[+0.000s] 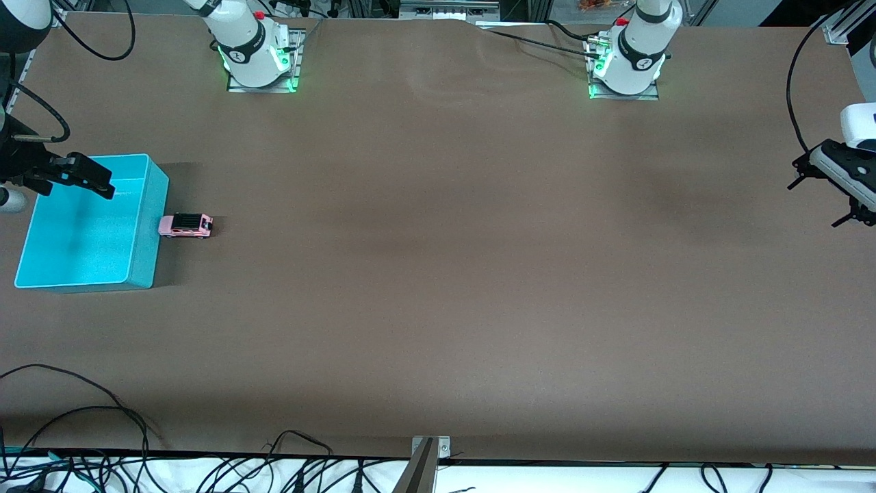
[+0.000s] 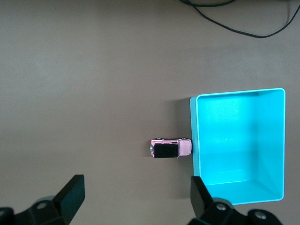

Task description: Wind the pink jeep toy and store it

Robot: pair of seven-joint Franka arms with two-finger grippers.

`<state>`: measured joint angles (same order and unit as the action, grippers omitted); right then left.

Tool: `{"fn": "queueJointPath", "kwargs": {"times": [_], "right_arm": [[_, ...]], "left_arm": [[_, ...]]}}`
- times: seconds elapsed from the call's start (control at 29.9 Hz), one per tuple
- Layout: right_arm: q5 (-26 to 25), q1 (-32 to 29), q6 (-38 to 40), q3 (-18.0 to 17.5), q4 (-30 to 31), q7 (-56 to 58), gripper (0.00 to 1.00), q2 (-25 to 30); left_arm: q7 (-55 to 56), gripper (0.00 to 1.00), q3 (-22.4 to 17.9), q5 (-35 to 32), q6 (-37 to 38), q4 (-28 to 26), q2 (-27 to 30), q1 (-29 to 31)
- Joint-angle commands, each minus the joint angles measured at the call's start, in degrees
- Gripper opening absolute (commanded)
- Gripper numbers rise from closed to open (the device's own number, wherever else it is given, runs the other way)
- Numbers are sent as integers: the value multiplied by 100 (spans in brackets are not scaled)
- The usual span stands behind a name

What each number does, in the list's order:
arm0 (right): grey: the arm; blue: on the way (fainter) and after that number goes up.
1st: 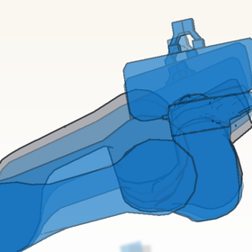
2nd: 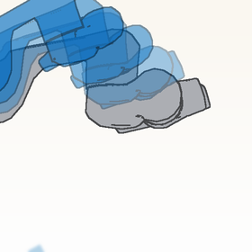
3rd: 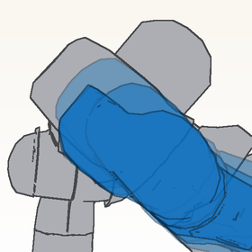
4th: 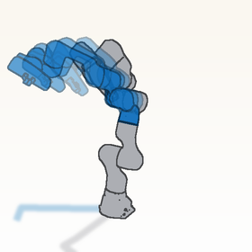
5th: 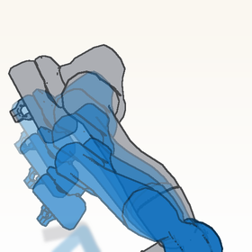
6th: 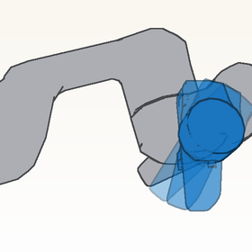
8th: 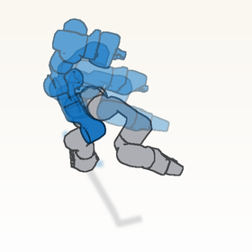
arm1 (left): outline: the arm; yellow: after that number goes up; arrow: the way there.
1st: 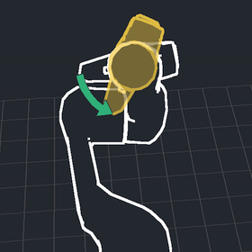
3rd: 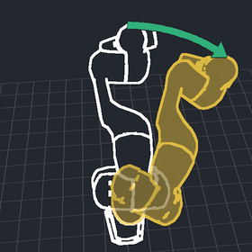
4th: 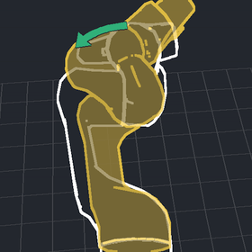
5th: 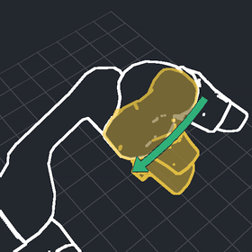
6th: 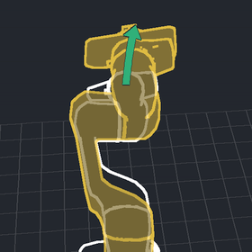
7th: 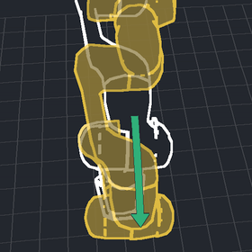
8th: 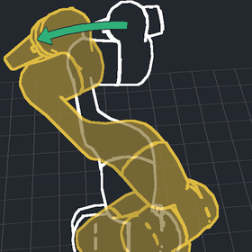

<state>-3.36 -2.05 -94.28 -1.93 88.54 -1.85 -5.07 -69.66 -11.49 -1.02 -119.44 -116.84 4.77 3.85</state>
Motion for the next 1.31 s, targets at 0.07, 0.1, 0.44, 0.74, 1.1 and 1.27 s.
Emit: {"fn": "queueJointPath", "kwargs": {"times": [0.07, 0.1, 0.44, 0.74, 1.1, 1.27], "right_arm": [[-33, -50, 76, 35, -56, -446, 100, -301], [-33, -33, 85, 35, -47, -587, 100, -310], [-16, -6, 331, 26, 111, -2635, 100, -670], [11, -33, -64, 35, 770, -3294, 100, -636], [-7, -42, -1548, 245, 2474, -4587, 100, -83], [2, -42, -2646, 404, 3467, -5184, 100, 243]], "left_arm": [[838, 100, 94, 41, 983, 724, -3, -112], [1005, 100, 94, 41, 1097, 794, -3, -130], [3289, 100, 428, 32, 2205, 1436, -3, -227], [5110, 100, 823, -64, 3110, 2016, 6, -227], [6490, 100, 1289, -161, 4112, 2780, -12, -244], [6894, 100, 1562, -161, 4183, 2913, -64, -253]]}}
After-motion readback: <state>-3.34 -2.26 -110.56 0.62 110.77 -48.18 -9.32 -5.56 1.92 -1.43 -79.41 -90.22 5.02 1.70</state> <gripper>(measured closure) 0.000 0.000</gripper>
